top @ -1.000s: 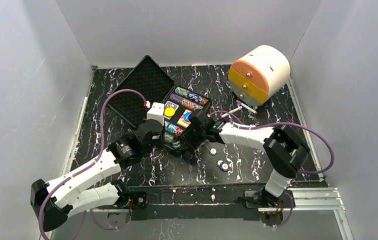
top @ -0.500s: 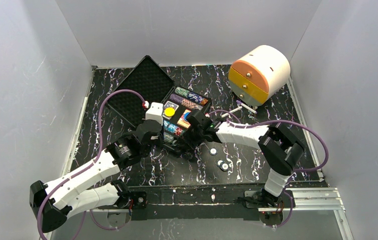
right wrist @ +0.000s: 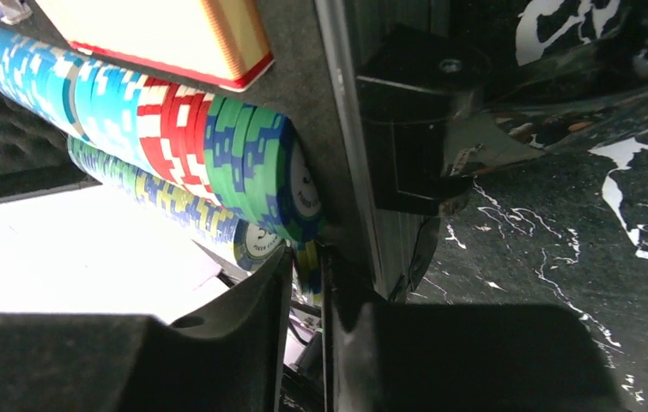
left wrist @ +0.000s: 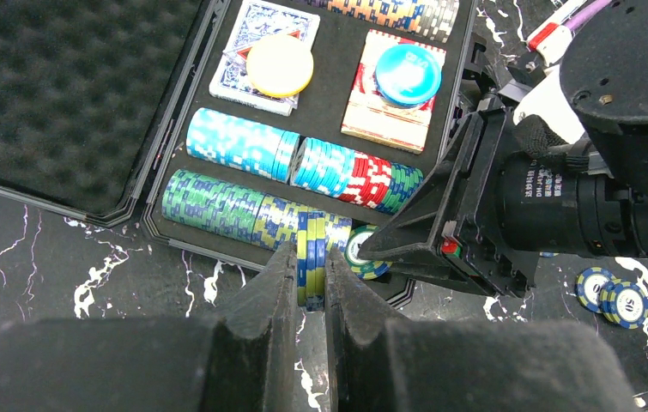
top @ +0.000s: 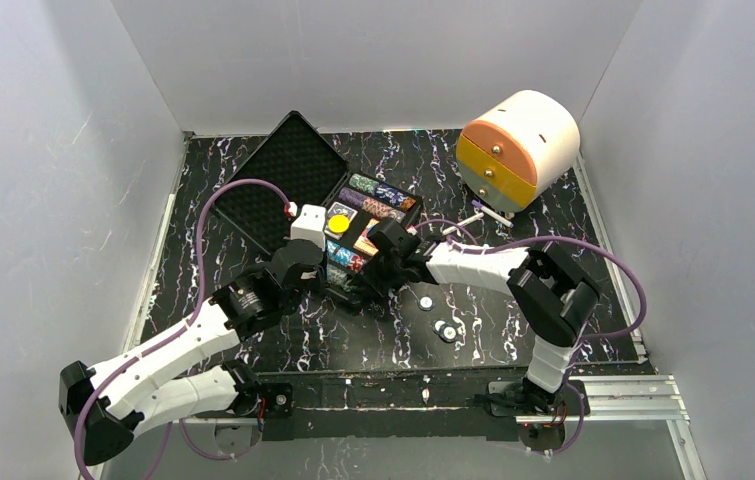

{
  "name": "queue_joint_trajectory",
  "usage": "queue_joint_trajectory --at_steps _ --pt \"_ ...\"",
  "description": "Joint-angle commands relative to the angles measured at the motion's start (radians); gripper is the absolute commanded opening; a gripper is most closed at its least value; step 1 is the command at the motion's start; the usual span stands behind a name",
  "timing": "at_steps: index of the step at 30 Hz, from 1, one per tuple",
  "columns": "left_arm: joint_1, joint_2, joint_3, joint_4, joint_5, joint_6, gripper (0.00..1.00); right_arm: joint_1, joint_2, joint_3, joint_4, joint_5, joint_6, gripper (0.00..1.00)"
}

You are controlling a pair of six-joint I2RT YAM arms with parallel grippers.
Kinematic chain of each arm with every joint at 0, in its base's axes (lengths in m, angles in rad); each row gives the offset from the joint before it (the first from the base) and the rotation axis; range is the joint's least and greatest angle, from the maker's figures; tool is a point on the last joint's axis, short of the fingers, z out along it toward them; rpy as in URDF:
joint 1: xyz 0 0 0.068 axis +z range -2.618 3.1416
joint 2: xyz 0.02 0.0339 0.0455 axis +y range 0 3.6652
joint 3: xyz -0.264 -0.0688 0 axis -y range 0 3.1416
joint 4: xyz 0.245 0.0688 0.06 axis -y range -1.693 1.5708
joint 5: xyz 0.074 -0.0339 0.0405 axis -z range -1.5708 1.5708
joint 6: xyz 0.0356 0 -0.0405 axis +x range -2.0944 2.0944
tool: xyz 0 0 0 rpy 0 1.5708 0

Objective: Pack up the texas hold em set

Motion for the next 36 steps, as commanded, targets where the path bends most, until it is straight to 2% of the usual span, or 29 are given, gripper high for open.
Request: queue_joint_trajectory --at_steps 1,3,6,14,17,21,24,29,36 --pt "0.007 -0.026 -0.002 0.004 -0.040 -0.001 0.00 0.001 0.012 0.025 -0.016 0.035 0.001 0.20" --pt "0.006 -0.027 -0.002 0.004 -0.040 -0.001 0.00 0.002 -0.010 0.024 -0.017 0.035 -0.011 0.10" --pt "0.007 -0.026 0.000 0.003 -0.039 -0.002 0.00 0.002 -0.069 0.007 -0.020 0.033 -0.035 0.01" --pt "0.006 -0.017 0.010 0.009 -0.029 -0.002 0.00 -0.009 -0.270 -0.139 -0.004 0.006 -0.143 0.01" --pt "0.007 -0.012 0.018 0.005 -0.020 -0.005 0.00 -0.029 -0.295 -0.132 -0.088 -0.007 -0.274 0.01" --pt "0.007 -0.008 0.018 0.002 0.000 -0.016 0.00 -0.062 -0.288 -0.100 -0.291 -0.005 -0.466 0.01" --pt "0.007 -0.004 0.015 -0.003 0.014 -0.030 0.00 -0.076 -0.315 -0.135 -0.337 0.008 -0.581 0.01" --pt "0.007 -0.001 0.008 -0.009 0.038 -0.059 0.00 -0.116 -0.309 -0.207 -0.226 -0.120 -0.773 0.01" --pt "0.007 -0.017 0.003 -0.005 0.078 -0.080 0.00 -0.148 -0.260 -0.295 -0.013 -0.229 -0.882 0.03"
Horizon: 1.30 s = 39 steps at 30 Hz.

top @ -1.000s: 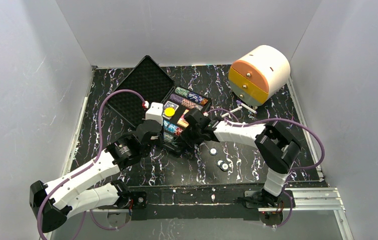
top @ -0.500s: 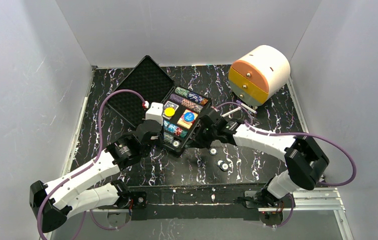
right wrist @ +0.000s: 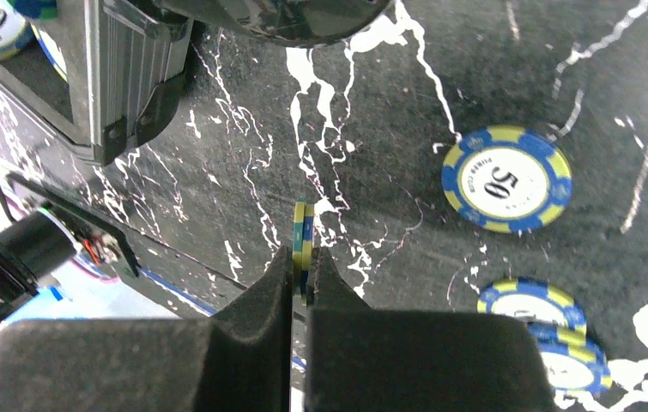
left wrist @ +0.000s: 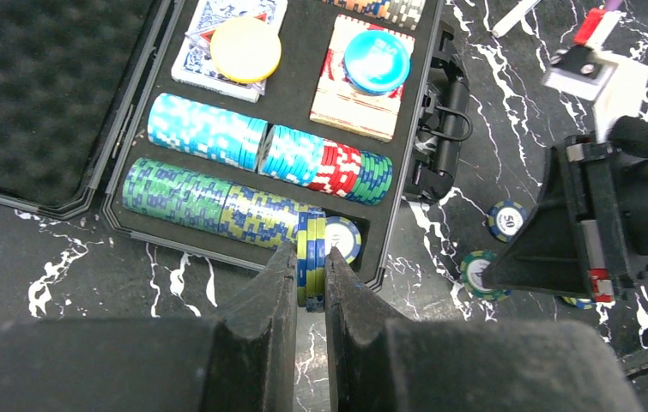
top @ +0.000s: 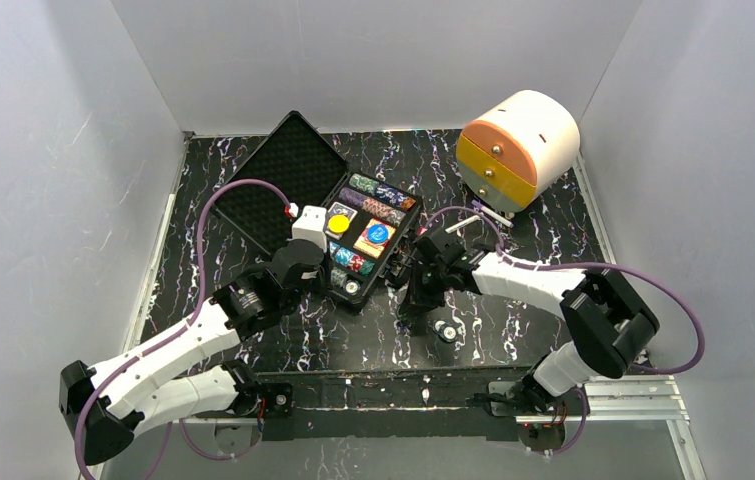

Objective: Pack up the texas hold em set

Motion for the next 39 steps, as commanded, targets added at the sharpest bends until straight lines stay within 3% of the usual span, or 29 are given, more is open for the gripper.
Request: queue_joint_trajectory --at_steps 1,11,19,28,33,39 --pt "0.006 -0.019 0.003 0.002 0.026 -0.027 0.00 -0.027 0.030 -0.056 0.188 -0.112 -0.114 0.04" --pt "0.006 -0.010 0.023 0.026 0.082 -0.008 0.00 -0.076 0.065 -0.068 0.187 -0.105 -0.218 0.23" --pt "0.006 0.023 0.053 0.035 0.135 0.010 0.00 -0.108 0.008 -0.068 0.097 -0.031 -0.271 0.45" --pt "0.006 -0.001 0.043 0.075 0.071 -0.030 0.00 -0.098 -0.070 0.116 -0.082 0.088 -0.298 0.60" --pt "0.006 0.035 0.099 0.037 -0.031 -0.056 0.00 0.002 -0.045 0.235 -0.032 0.093 -0.322 0.66" --pt "0.006 0.028 0.172 -0.010 -0.344 -0.099 0.00 0.081 0.111 0.404 -0.022 0.147 -0.412 0.77"
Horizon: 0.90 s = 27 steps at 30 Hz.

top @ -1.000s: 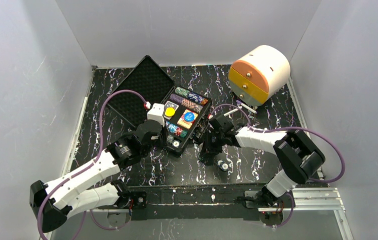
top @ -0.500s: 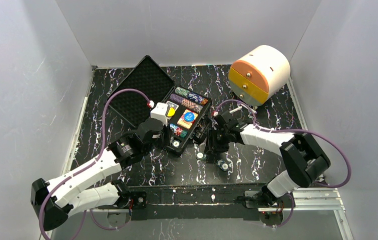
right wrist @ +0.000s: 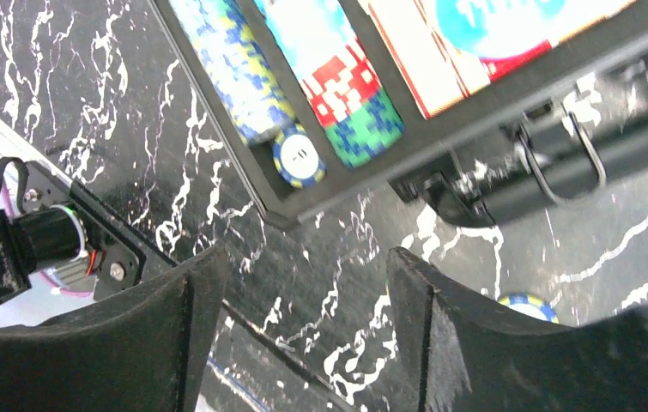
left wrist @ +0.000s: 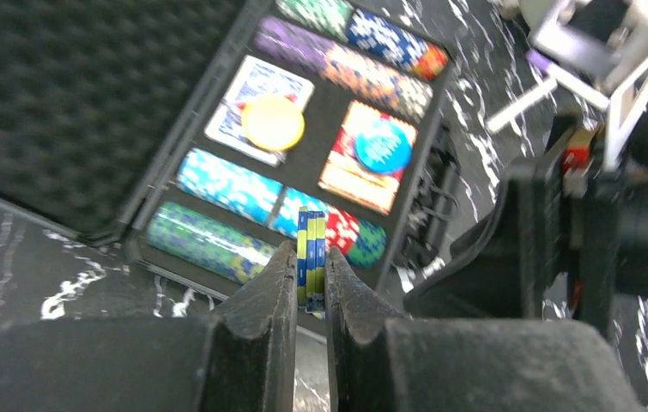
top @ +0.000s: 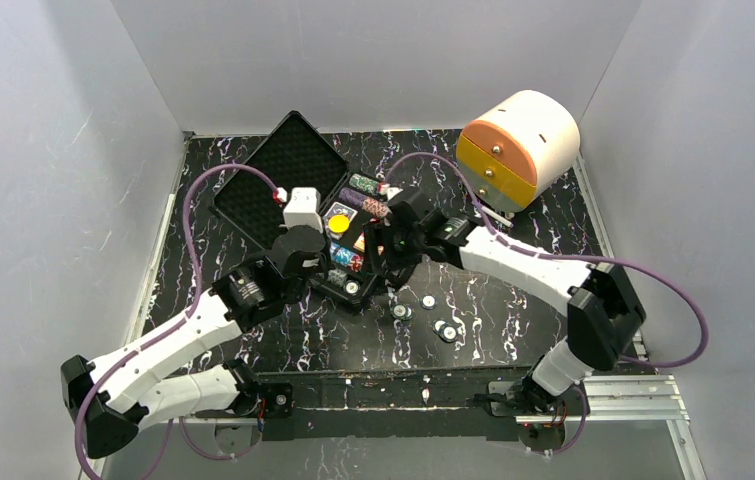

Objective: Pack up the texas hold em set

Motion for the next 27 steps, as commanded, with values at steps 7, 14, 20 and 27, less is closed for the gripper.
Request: queue_joint_trajectory --at_steps 7,14,20,27 --pt "0.007 -0.025 0.194 -0.093 -0.459 -0.020 0.00 0.089 0.224 0.165 0.047 0.106 -0.095 0.74" --pt "0.006 0.007 0.259 -0.197 -0.465 -0.126 0.00 0.141 0.345 0.295 -0.028 0.203 -0.123 0.41" --pt "0.006 0.051 0.323 -0.256 -0.444 -0.172 0.00 0.161 0.364 0.343 -0.071 0.258 -0.140 0.35" --pt "0.006 0.048 0.347 -0.275 -0.453 -0.184 0.00 0.162 0.326 0.365 -0.197 0.430 -0.021 0.52"
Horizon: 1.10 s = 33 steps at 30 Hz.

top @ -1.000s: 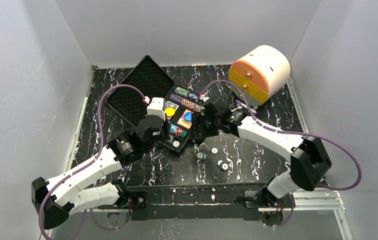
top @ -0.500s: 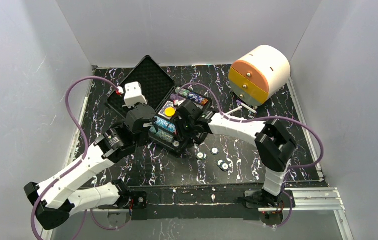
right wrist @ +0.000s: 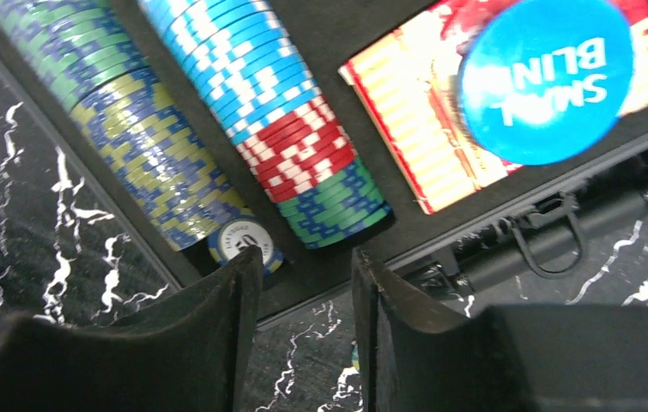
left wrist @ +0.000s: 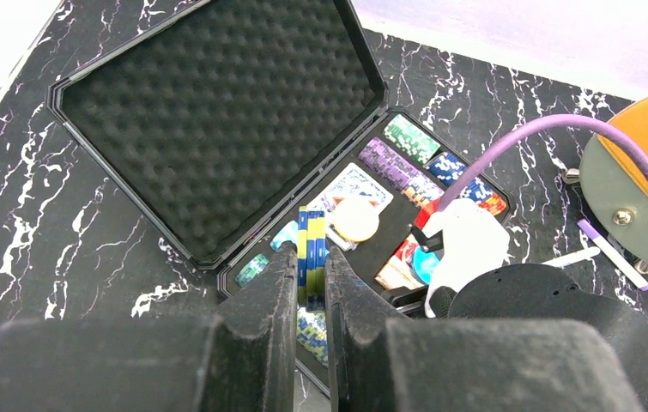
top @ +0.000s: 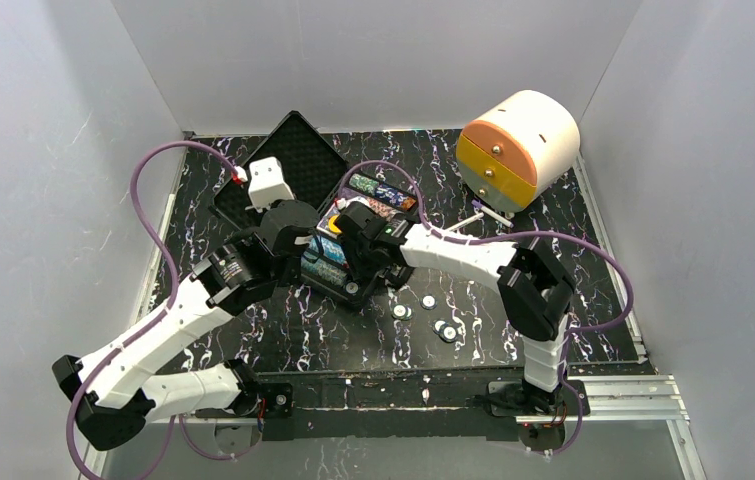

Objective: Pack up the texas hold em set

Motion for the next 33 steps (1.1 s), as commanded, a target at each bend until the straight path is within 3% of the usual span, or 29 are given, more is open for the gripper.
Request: queue_joint_trajectory --at_steps 1,5,11,16,22,33 --pt "0.001 -0.021 0.039 -0.025 -0.054 -0.049 0.00 0.002 -0.059 0.044 -0.073 0.134 0.078 0.54" --pt "0.001 -0.033 0.032 -0.024 -0.058 -0.052 0.00 0.002 -0.122 0.024 -0.065 0.072 0.064 0.60" --pt "0.001 -0.060 0.034 -0.023 -0.081 -0.041 0.00 0.043 -0.141 -0.026 0.017 -0.104 -0.060 0.57" --pt "0.001 -0.081 0.035 -0.002 -0.043 -0.010 0.00 0.056 -0.108 -0.039 0.020 -0.188 -0.131 0.68" --pt "0.002 -0.131 0.013 0.130 0.264 0.168 0.00 0.055 -0.080 -0.037 0.047 -0.308 -0.164 0.76" --pt "0.002 -0.151 0.084 0.153 0.680 0.321 0.00 0.008 -0.115 -0.118 0.132 -0.455 -0.180 0.76"
